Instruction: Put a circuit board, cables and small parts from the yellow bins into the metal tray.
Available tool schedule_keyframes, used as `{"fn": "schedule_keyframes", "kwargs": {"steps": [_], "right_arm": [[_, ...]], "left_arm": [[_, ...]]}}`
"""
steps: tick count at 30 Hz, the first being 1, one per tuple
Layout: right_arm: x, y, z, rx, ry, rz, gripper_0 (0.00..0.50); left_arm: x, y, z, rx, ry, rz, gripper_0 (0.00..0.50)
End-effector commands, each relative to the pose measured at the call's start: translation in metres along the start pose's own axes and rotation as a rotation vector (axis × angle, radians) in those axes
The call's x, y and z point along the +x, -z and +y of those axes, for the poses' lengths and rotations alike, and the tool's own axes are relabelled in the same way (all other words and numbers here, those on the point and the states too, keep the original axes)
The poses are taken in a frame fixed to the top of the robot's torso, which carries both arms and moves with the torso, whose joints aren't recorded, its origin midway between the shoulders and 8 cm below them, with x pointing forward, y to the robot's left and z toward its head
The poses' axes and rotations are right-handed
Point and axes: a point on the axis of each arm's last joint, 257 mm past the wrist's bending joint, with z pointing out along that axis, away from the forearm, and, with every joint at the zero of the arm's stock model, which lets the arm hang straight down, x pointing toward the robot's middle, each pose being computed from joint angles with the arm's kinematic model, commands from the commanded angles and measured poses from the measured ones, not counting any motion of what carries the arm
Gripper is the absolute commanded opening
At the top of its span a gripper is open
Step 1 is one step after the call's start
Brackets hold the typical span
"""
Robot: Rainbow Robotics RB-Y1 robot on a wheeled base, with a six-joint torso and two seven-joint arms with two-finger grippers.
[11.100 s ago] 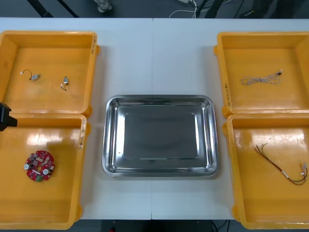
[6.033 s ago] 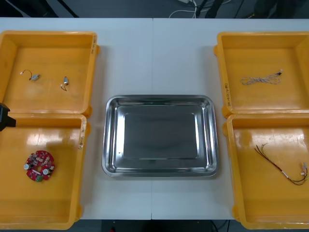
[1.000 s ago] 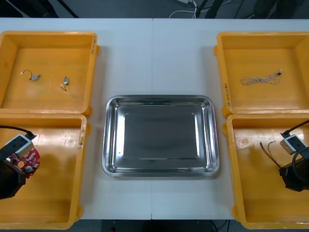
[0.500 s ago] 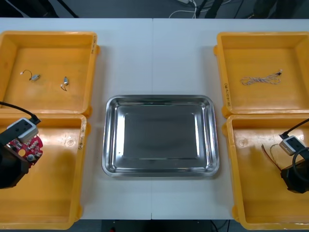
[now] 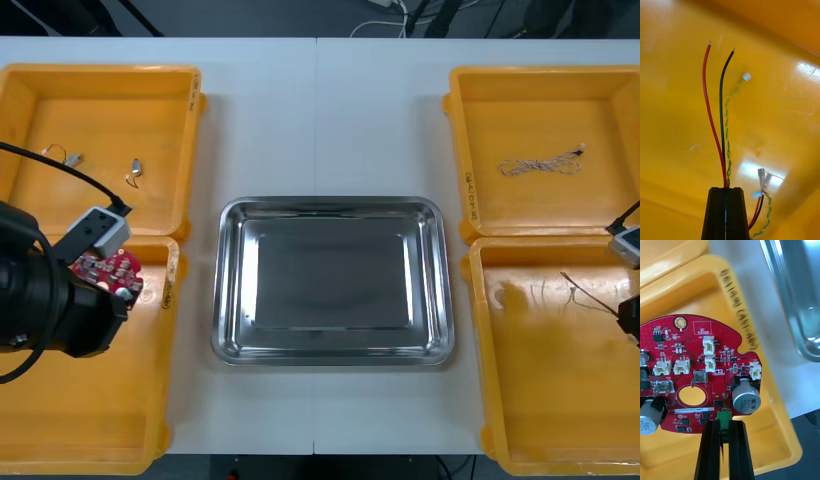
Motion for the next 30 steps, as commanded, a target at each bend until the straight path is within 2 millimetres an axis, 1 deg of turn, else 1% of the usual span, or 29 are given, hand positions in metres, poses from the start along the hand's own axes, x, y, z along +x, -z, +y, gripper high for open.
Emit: {"fn": "schedule_keyframes", "kwargs": {"steps": [1,3,4,7,8,11,16,21,22,27,30], "right_arm": [[-0.032,0.046,-0.010,0.020,0.025,-0.060,0.000],[-0.035,0.058,-0.012,0.017,0.017,-0.054,0.000],[-0.035,0.060,-0.012,0.017,0.015,-0.051,0.000],[-0.040,0.075,-0.012,0.020,0.017,-0.038,0.000],[-0.040,0.075,-0.012,0.020,0.017,-0.038,0.000],[-0.053,0.094,-0.007,0.014,0.046,-0.039,0.000],[-0.074,0.113,0.008,-0.023,0.094,-0.068,0.000],[-0.094,0.116,0.033,-0.058,0.170,-0.077,0.000],[-0.097,0.116,0.035,-0.060,0.178,-0.080,0.000],[-0.121,0.116,0.065,-0.091,0.268,-0.104,0.000],[-0.131,0.113,0.080,-0.102,0.317,-0.118,0.000]], "left_arm": [[-0.028,0.008,-0.027,0.022,0.156,-0.069,0.000],[-0.034,0.006,-0.037,0.027,0.177,-0.075,0.000],[-0.035,0.005,-0.040,0.028,0.178,-0.077,0.000],[-0.044,0.002,-0.057,0.037,0.210,-0.085,0.000],[-0.044,0.002,-0.057,0.037,0.210,-0.085,0.000],[-0.053,-0.002,-0.071,0.042,0.235,-0.084,0.000],[-0.064,-0.011,-0.088,0.046,0.269,-0.078,0.000],[-0.075,-0.024,-0.100,0.030,0.310,-0.065,0.000],[-0.075,-0.026,-0.101,0.028,0.315,-0.062,0.000],[-0.083,-0.042,-0.113,0.013,0.337,-0.059,0.000],[-0.086,-0.051,-0.117,0.006,0.344,-0.058,0.000]]}}
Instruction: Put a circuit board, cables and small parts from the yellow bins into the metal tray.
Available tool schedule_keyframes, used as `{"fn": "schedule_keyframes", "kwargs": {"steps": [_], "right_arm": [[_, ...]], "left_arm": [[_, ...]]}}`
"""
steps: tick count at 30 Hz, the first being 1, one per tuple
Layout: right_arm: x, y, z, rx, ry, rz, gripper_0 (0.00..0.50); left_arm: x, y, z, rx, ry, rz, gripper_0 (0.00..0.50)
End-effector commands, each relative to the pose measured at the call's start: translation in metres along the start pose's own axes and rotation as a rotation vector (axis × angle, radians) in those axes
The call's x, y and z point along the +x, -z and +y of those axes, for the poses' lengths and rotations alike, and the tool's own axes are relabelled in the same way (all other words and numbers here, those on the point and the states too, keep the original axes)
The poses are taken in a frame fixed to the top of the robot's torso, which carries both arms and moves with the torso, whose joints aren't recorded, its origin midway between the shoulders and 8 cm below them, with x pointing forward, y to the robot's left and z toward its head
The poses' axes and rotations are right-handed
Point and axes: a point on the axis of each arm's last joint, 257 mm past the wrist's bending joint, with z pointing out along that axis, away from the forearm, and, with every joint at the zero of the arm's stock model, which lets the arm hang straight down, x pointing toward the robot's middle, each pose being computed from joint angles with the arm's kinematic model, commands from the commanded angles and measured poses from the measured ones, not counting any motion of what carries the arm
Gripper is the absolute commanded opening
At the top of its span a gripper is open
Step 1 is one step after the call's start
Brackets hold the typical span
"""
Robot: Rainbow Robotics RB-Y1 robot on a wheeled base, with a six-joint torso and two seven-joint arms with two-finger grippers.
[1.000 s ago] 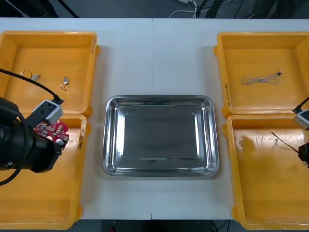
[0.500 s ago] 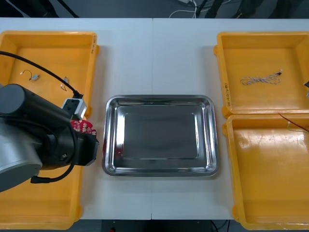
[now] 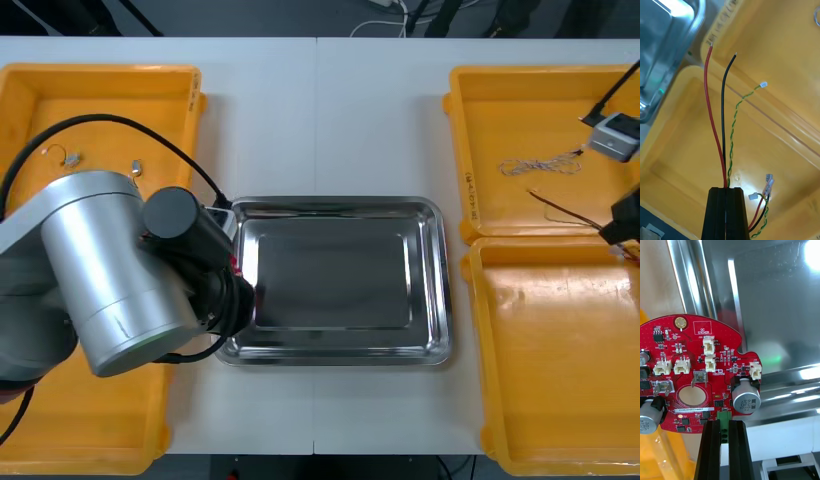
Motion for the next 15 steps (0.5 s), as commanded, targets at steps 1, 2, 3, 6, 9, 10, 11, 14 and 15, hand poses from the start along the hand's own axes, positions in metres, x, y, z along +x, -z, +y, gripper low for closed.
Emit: {"fn": "schedule_keyframes", "kwargs": {"steps": [1,2,3,6,9,10,11,14,15], "right_arm": [[-0.035,0.000,0.030,-0.018,0.104,-0.044,0.000],[-0.038,-0.002,0.035,-0.020,0.124,-0.045,0.000],[-0.043,-0.004,0.040,-0.018,0.151,-0.046,0.000],[-0.053,-0.007,0.052,0.002,0.213,-0.046,0.000],[-0.061,-0.008,0.058,0.027,0.255,-0.051,0.000],[-0.063,-0.009,0.060,0.036,0.267,-0.053,0.000],[-0.065,-0.010,0.062,0.036,0.278,-0.054,0.000],[-0.070,-0.011,0.067,0.029,0.292,-0.061,0.000],[-0.073,-0.010,0.069,0.030,0.301,-0.067,0.000]], "left_arm": [[-0.017,-0.003,-0.024,0.021,0.082,-0.047,0.000],[-0.018,-0.007,-0.026,0.024,0.087,-0.048,0.000],[-0.019,-0.010,-0.029,0.029,0.092,-0.049,0.000],[-0.018,-0.018,-0.036,0.038,0.097,-0.052,0.000],[-0.018,-0.023,-0.044,0.048,0.098,-0.063,0.000],[-0.017,-0.024,-0.048,0.056,0.097,-0.063,0.000],[-0.015,-0.025,-0.051,0.062,0.105,-0.060,0.000],[-0.012,-0.028,-0.061,0.084,0.125,-0.061,0.000],[-0.010,-0.029,-0.066,0.098,0.132,-0.062,0.000]]}}
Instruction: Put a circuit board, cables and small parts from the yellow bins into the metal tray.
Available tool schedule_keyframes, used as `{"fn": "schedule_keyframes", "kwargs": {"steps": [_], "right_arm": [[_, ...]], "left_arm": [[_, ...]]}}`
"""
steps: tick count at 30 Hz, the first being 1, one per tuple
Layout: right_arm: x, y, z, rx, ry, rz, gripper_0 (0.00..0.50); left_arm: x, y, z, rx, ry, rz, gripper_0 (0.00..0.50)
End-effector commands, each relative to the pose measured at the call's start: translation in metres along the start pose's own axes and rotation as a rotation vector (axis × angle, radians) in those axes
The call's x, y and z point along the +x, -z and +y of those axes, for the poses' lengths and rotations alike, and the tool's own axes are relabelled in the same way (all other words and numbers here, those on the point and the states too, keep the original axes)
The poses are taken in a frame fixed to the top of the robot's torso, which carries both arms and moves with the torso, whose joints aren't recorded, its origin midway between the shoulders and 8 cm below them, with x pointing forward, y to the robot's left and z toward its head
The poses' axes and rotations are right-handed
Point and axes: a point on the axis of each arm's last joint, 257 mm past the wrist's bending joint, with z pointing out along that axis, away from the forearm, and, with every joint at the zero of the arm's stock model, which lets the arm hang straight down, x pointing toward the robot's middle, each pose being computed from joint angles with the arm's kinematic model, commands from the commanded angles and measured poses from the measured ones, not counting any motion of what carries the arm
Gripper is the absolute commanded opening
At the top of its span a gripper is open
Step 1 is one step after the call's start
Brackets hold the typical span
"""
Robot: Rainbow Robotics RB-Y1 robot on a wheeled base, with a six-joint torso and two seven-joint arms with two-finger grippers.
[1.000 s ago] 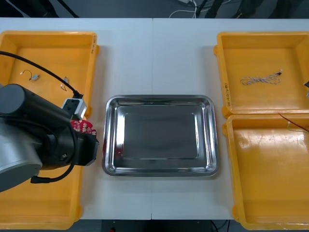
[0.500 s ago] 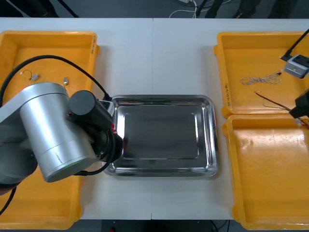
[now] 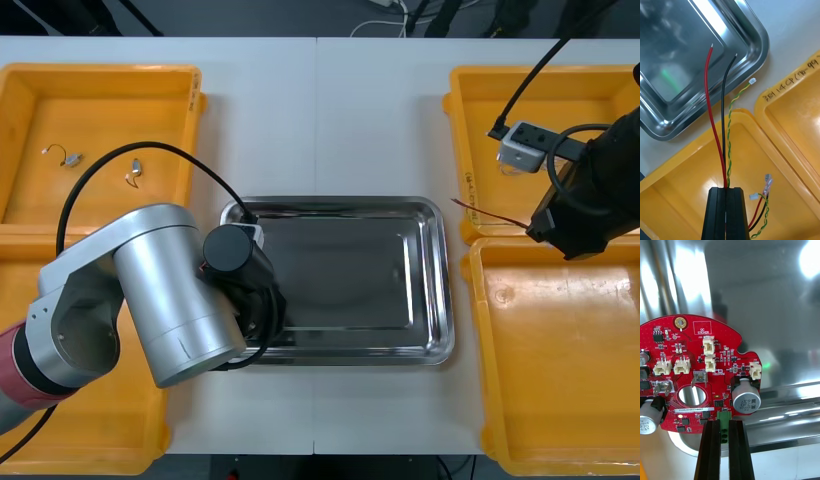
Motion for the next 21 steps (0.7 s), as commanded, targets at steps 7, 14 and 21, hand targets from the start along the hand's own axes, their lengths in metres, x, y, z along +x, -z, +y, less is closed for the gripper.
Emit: {"fn": "schedule_keyframes", "kwargs": {"steps": [7,14,21], "right_arm": [[-0.036,0.008,0.011,0.036,0.100,-0.033,0.000],[-0.038,0.006,0.010,0.056,0.119,-0.015,0.000],[-0.037,0.006,0.006,0.072,0.128,-0.008,0.000]], "left_arm": [[0.003,-0.002,-0.050,0.089,0.060,-0.033,0.000],[0.003,-0.019,-0.057,0.099,0.078,-0.043,0.000],[0.001,-0.028,-0.059,0.105,0.093,-0.043,0.000]]}}
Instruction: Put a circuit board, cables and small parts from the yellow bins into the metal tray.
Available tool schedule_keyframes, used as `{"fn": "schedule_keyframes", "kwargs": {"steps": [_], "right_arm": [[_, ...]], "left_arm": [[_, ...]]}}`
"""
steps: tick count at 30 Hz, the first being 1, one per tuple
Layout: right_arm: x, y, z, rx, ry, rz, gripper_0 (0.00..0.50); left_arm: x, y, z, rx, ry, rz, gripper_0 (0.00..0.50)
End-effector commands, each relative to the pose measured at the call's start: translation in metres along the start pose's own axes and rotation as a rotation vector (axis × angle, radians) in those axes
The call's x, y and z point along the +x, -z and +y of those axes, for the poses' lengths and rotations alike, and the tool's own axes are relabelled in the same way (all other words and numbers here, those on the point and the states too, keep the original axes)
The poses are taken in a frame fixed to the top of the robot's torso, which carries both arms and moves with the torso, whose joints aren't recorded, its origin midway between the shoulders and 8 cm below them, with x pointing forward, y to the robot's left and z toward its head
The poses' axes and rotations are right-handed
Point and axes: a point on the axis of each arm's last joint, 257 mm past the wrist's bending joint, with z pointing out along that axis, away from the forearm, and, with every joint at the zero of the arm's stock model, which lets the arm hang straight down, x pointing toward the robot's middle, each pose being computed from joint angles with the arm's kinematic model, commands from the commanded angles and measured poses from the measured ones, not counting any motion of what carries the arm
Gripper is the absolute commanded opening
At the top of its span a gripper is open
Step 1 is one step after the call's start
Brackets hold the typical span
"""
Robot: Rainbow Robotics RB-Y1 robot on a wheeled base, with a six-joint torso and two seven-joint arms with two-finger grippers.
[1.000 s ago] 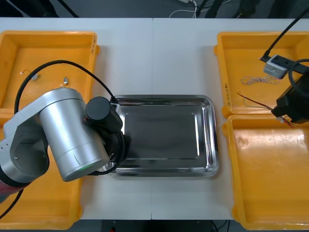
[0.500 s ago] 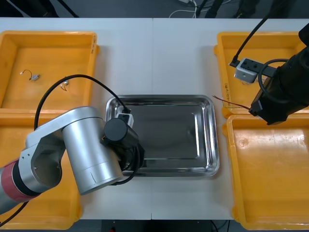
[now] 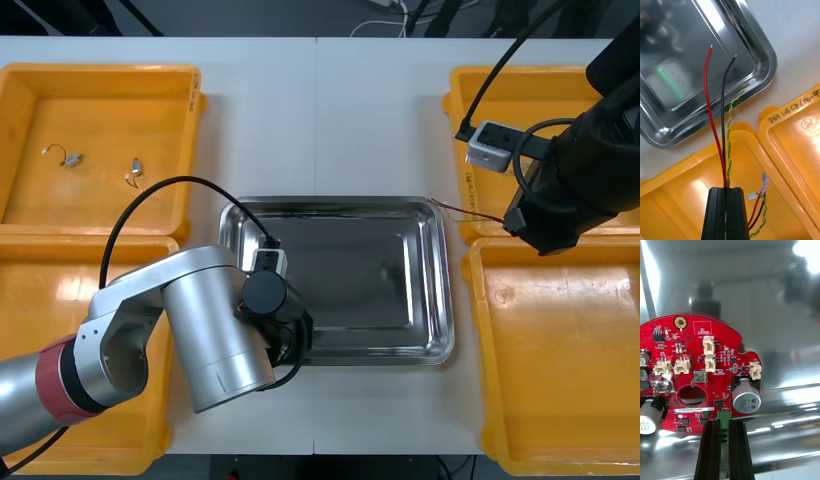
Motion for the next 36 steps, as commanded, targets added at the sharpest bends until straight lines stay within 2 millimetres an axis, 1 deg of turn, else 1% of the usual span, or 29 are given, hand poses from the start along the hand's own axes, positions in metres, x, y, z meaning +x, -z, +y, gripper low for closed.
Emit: {"fn": "schedule_keyframes", "kwargs": {"steps": [1,8,10,11,12,13,14,15,16,18,19,20,25,30,32,36], "right_arm": [[-0.013,0.011,-0.003,0.041,0.044,-0.019,0.000],[-0.009,0.011,-0.005,0.047,0.050,-0.004,0.000],[-0.009,0.011,-0.005,0.046,0.050,-0.002,0.000],[-0.009,0.012,-0.005,0.048,0.054,-0.004,0.000],[-0.008,0.011,-0.005,0.046,0.052,-0.001,0.000],[-0.009,0.011,-0.005,0.048,0.051,-0.002,0.000],[-0.008,0.011,-0.005,0.048,0.051,-0.001,0.000],[-0.009,0.011,-0.005,0.049,0.052,-0.002,0.000],[-0.009,0.011,-0.006,0.051,0.052,-0.002,0.000],[-0.009,0.011,-0.006,0.051,0.054,-0.002,0.000],[-0.009,0.011,-0.006,0.051,0.052,-0.002,0.000],[-0.008,0.011,-0.006,0.052,0.053,-0.002,0.000],[-0.008,0.011,-0.007,0.054,0.054,-0.001,0.000],[-0.008,0.011,-0.007,0.054,0.057,-0.001,0.000],[-0.008,0.011,-0.007,0.054,0.060,-0.001,0.000],[-0.011,0.010,-0.004,0.047,0.064,-0.007,0.000]], "left_arm": [[-0.015,0.007,-0.025,0.048,0.025,-0.044,0.000],[-0.016,0.008,-0.029,0.061,0.031,-0.046,0.004],[-0.016,0.007,-0.030,0.065,0.032,-0.046,0.019],[-0.016,0.008,-0.030,0.068,0.033,-0.047,0.067],[-0.016,0.008,-0.031,0.068,0.033,-0.047,0.095],[-0.016,0.008,-0.030,0.067,0.035,-0.045,0.179],[-0.015,0.008,-0.031,0.070,0.037,-0.045,0.215],[-0.015,0.007,-0.031,0.069,0.037,-0.044,0.291],[-0.015,0.007,-0.031,0.070,0.037,-0.045,0.325],[-0.014,0.006,-0.032,0.068,0.036,-0.049,0.458],[-0.014,0.006,-0.031,0.066,0.036,-0.052,0.486],[-0.013,0.005,-0.031,0.065,0.037,-0.053,0.500],[-0.014,0.006,-0.031,0.065,0.049,-0.056,0.500],[-0.022,0.009,-0.030,0.064,0.060,-0.073,0.500],[-0.029,0.015,-0.027,0.059,0.061,-0.088,0.500],[-0.046,0.034,-0.018,0.043,0.061,-0.102,0.500]]}}
